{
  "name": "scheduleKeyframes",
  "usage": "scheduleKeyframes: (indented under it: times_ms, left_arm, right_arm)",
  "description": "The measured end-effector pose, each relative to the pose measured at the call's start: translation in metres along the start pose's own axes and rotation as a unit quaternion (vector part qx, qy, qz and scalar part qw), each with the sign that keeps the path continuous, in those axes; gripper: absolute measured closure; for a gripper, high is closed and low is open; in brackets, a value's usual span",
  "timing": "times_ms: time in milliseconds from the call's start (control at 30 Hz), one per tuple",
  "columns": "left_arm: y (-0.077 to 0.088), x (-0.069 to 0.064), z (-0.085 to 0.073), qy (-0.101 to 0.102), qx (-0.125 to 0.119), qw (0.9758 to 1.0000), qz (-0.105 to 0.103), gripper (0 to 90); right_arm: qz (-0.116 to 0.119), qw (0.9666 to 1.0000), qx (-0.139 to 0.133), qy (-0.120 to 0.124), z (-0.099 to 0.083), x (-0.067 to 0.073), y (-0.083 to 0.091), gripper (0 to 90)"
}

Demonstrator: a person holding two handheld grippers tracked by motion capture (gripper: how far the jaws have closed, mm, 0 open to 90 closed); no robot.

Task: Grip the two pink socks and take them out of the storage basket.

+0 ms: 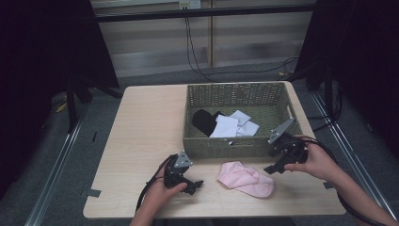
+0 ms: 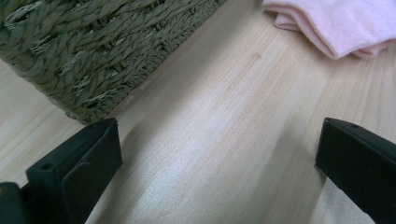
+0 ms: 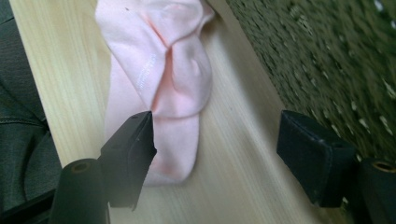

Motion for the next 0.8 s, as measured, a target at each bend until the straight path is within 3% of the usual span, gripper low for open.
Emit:
scheduleKeyframes:
  times_ms: [667,800]
  left_arm:
    - [0.000,0.000,0.000,0.000,0.000,1.0000,0.000,0.0]
    - [0.000,0.000,0.000,0.000,0.000,1.0000,0.000,0.0]
  right_arm:
    - [-0.023,0.9984,-0.029,-0.043,-0.036,-0.013,-0.014,26.9]
    - [-0.046,0.9975,-0.036,-0.039,-0.044,-0.017,-0.019,25.1]
Point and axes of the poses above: each handheld gripper's, and its own axes: y roughly backward along the jaws, z roughly out of its top, x roughly to its left, the point moved 4 cm from there along -y, roughly forward along the jaws, and after that the axes turned 4 degrees about y, right-handed, at the moved point
